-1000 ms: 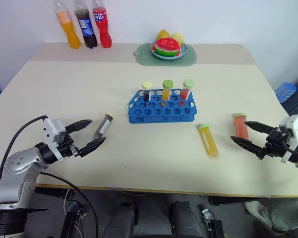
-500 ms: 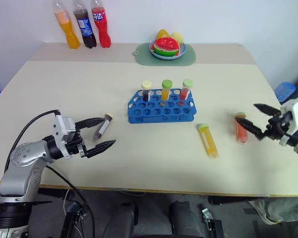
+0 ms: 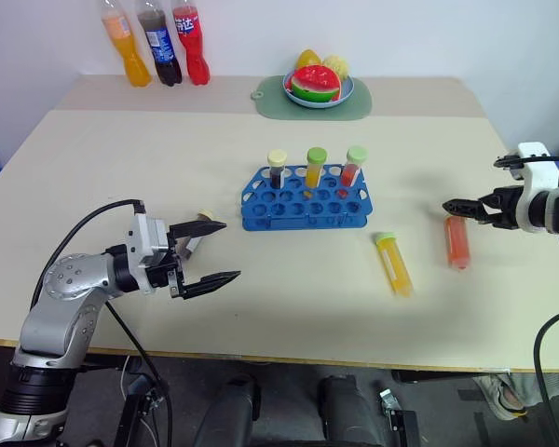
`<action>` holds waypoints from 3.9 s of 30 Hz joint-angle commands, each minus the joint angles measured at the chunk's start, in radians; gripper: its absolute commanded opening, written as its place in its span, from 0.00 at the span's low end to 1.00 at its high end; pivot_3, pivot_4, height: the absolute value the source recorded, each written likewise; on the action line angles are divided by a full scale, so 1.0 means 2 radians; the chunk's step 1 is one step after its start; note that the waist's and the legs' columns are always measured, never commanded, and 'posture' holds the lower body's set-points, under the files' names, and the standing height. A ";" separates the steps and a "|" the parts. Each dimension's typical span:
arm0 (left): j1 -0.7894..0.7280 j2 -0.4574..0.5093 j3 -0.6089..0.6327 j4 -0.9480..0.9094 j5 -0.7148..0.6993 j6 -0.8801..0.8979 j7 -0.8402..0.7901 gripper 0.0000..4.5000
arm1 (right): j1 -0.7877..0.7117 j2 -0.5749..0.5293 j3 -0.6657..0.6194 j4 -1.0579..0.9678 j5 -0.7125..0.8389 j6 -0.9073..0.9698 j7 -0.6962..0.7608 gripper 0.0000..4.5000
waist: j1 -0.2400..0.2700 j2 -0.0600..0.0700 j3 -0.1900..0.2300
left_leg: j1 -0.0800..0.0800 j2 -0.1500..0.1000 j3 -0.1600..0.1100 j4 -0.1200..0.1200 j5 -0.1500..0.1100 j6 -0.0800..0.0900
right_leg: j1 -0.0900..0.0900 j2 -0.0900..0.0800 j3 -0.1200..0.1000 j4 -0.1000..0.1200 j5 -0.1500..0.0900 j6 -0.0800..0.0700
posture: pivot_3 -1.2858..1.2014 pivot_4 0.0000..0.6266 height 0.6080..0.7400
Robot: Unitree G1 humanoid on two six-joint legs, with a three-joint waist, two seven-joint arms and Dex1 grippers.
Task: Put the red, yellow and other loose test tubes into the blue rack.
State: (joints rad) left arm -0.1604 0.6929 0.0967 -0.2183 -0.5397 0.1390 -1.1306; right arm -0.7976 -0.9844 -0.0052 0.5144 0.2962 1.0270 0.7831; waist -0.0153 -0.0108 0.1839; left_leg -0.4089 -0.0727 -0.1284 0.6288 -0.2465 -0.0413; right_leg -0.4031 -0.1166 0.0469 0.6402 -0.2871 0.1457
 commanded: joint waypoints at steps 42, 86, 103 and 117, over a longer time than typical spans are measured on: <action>0.008 -0.041 -0.017 -0.026 -0.036 0.029 -0.023 1.00 | 0.171 0.145 -0.149 -0.304 0.158 -0.238 0.134 0.17 | -0.003 0.001 0.001 | 0.001 0.000 0.002 0.002 0.000 0.000 | -0.001 0.001 0.001 0.005 0.000 0.000 | 0.52 0.24 1.00; 0.025 -0.064 -0.003 -0.029 -0.029 0.009 0.020 1.00 | 0.085 0.366 -0.083 0.062 0.006 -0.679 -0.004 0.73 | -0.015 0.001 0.000 | 0.002 0.000 0.000 0.001 0.001 -0.002 | -0.001 0.002 0.001 0.006 0.000 0.000 | 0.52 0.24 1.00; 0.020 -0.074 -0.017 -0.012 -0.021 0.000 0.016 1.00 | 0.256 0.138 -0.095 -0.436 -0.011 -0.168 -0.088 0.94 | -0.013 0.002 0.000 | 0.001 0.000 0.000 0.001 0.001 -0.002 | -0.001 0.002 0.001 0.006 0.000 0.000 | 0.52 0.24 1.00; 0.018 -0.084 -0.027 -0.005 -0.014 -0.008 0.014 1.00 | 0.147 0.117 -0.114 -0.428 0.113 0.294 -0.117 0.94 | -0.001 0.001 0.000 | 0.001 0.000 0.001 0.002 0.001 -0.001 | -0.001 0.001 0.001 0.005 0.000 0.000 | 0.52 0.24 1.00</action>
State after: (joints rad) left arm -0.1254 0.5251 0.0414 -0.2122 -0.5710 0.1393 -1.1038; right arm -0.4835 -0.7538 -0.2138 -0.3420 0.5081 1.6019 0.5654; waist -0.0166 -0.0078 0.1829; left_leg -0.4071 -0.0725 -0.1269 0.6318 -0.2452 -0.0433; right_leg -0.4051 -0.1144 0.0488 0.6493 -0.2865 0.1448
